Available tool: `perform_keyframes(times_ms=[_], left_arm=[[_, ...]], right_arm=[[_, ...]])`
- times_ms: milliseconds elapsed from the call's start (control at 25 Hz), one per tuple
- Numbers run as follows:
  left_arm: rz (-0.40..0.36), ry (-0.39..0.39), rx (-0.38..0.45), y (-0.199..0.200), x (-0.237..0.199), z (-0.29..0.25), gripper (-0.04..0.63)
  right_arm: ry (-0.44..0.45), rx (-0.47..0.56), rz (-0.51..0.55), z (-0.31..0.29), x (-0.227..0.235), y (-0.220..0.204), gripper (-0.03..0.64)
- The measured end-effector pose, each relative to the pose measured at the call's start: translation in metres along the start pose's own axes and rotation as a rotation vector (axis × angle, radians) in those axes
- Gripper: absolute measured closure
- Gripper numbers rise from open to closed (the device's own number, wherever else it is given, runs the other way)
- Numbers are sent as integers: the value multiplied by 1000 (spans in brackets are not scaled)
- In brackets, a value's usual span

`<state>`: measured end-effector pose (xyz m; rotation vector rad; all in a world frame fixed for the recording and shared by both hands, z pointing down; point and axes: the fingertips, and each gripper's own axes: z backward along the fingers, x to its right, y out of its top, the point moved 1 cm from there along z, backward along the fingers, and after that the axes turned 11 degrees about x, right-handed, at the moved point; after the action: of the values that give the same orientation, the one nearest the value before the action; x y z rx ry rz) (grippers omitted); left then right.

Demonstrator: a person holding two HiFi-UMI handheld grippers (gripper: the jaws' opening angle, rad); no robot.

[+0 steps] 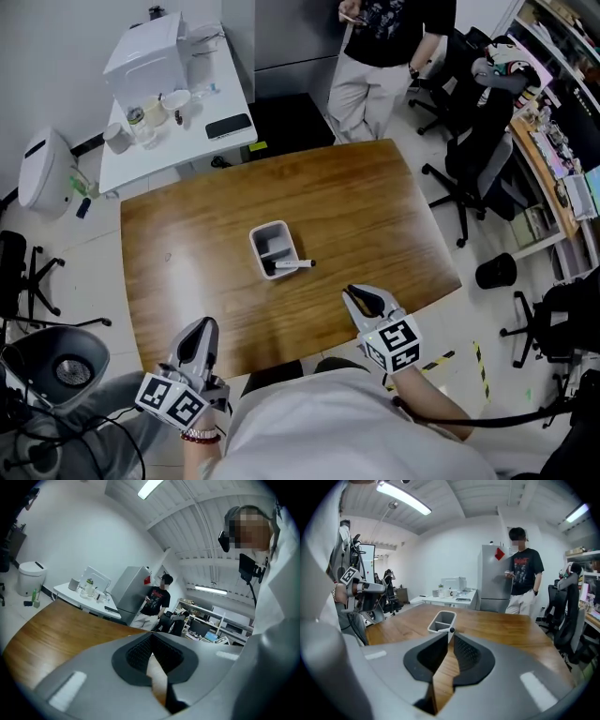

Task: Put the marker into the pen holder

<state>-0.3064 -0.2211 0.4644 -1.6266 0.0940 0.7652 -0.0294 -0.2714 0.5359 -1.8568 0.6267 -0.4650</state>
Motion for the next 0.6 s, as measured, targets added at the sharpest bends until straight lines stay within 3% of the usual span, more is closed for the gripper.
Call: perform_keyframes(times_ms=[200, 320, 440, 600], left_arm=[[-106, 17, 5, 26, 3, 12, 603], [-139, 30, 33, 34, 18, 19, 603], [-126, 5, 33, 15, 55, 25, 603], [-45, -38, 31, -31, 112, 41, 601]], right_arm=[[23, 57, 86, 25, -9, 7, 612], [24, 81, 85, 51, -10, 4, 618], [-2, 88, 55, 93, -4, -7, 622], [-32, 90, 85, 160, 8, -26, 623]])
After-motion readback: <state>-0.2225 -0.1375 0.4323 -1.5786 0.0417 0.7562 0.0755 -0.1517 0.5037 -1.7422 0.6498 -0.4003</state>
